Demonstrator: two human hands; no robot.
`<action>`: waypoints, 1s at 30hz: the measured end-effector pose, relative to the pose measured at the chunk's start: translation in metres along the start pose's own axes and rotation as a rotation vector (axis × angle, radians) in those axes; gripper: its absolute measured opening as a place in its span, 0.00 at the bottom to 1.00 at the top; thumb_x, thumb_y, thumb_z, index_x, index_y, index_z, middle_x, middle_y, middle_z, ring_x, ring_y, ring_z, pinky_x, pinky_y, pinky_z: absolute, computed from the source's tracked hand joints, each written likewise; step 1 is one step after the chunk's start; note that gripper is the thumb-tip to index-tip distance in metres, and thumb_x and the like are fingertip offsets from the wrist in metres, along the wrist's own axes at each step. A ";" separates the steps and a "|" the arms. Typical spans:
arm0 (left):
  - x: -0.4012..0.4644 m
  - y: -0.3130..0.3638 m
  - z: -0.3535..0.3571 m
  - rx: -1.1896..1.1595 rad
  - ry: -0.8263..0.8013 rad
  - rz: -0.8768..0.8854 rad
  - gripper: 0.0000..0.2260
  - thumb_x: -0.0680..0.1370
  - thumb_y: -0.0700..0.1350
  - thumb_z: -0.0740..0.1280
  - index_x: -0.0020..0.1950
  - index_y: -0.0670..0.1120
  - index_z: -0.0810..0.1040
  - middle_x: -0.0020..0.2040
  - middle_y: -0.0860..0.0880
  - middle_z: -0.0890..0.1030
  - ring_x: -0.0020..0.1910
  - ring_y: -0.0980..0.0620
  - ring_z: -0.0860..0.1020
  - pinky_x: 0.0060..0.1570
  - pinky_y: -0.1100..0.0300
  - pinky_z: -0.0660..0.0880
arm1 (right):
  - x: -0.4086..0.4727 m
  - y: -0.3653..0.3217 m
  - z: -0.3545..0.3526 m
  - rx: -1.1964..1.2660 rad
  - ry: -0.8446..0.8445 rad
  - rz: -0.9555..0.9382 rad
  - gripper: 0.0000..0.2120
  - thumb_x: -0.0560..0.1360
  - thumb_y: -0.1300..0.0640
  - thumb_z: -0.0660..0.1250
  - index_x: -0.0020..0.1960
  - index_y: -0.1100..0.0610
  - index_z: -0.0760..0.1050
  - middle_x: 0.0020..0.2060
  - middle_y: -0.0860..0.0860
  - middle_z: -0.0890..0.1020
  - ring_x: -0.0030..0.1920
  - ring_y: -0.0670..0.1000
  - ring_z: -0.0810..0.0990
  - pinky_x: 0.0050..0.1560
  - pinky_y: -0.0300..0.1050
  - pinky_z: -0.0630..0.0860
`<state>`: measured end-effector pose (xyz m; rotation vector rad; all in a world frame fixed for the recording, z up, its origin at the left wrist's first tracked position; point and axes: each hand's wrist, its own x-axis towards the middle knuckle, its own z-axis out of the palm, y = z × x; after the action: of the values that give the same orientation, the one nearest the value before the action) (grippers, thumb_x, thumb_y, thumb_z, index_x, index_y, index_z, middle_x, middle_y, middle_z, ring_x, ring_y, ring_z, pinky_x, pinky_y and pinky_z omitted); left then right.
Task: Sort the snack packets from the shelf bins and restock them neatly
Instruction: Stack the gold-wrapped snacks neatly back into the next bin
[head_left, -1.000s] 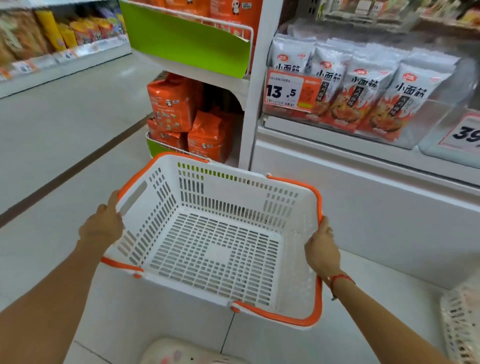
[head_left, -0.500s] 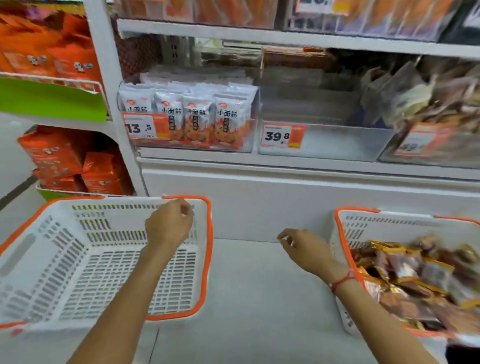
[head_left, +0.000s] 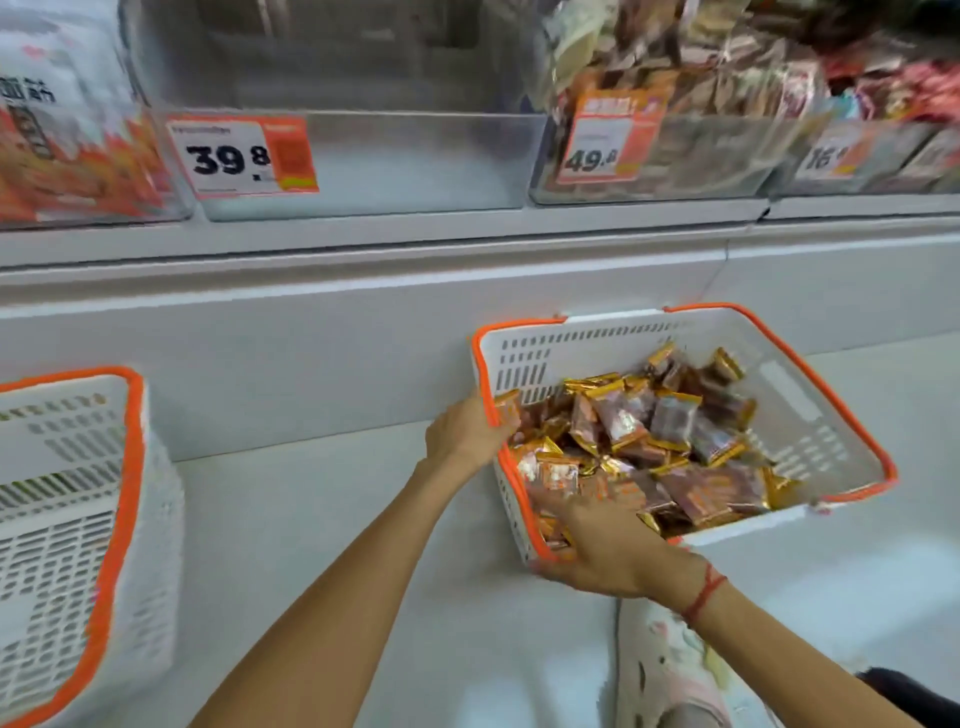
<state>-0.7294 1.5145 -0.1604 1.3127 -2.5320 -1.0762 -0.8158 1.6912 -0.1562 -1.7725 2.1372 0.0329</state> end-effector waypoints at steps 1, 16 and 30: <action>0.004 -0.001 0.004 0.028 0.019 -0.004 0.19 0.77 0.57 0.65 0.66 0.51 0.73 0.59 0.46 0.81 0.58 0.41 0.78 0.53 0.52 0.74 | 0.000 0.001 0.006 0.014 -0.026 -0.009 0.39 0.74 0.40 0.65 0.78 0.45 0.49 0.64 0.50 0.76 0.61 0.56 0.76 0.61 0.55 0.71; -0.025 -0.081 -0.040 0.205 0.207 -0.028 0.23 0.77 0.56 0.67 0.71 0.52 0.70 0.61 0.49 0.80 0.59 0.47 0.77 0.53 0.51 0.75 | 0.031 -0.079 0.022 0.136 -0.044 -0.232 0.41 0.72 0.41 0.70 0.77 0.52 0.54 0.58 0.53 0.76 0.54 0.56 0.77 0.50 0.52 0.77; -0.089 -0.218 -0.118 0.360 0.415 -0.217 0.24 0.76 0.53 0.67 0.71 0.47 0.71 0.72 0.45 0.69 0.73 0.44 0.60 0.70 0.47 0.58 | 0.075 -0.209 0.038 0.247 -0.170 -0.401 0.40 0.73 0.37 0.66 0.78 0.50 0.53 0.67 0.55 0.74 0.63 0.58 0.74 0.59 0.55 0.75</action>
<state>-0.4799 1.4335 -0.1887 1.7161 -2.3669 -0.3169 -0.6173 1.5851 -0.1699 -1.9339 1.5656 -0.1691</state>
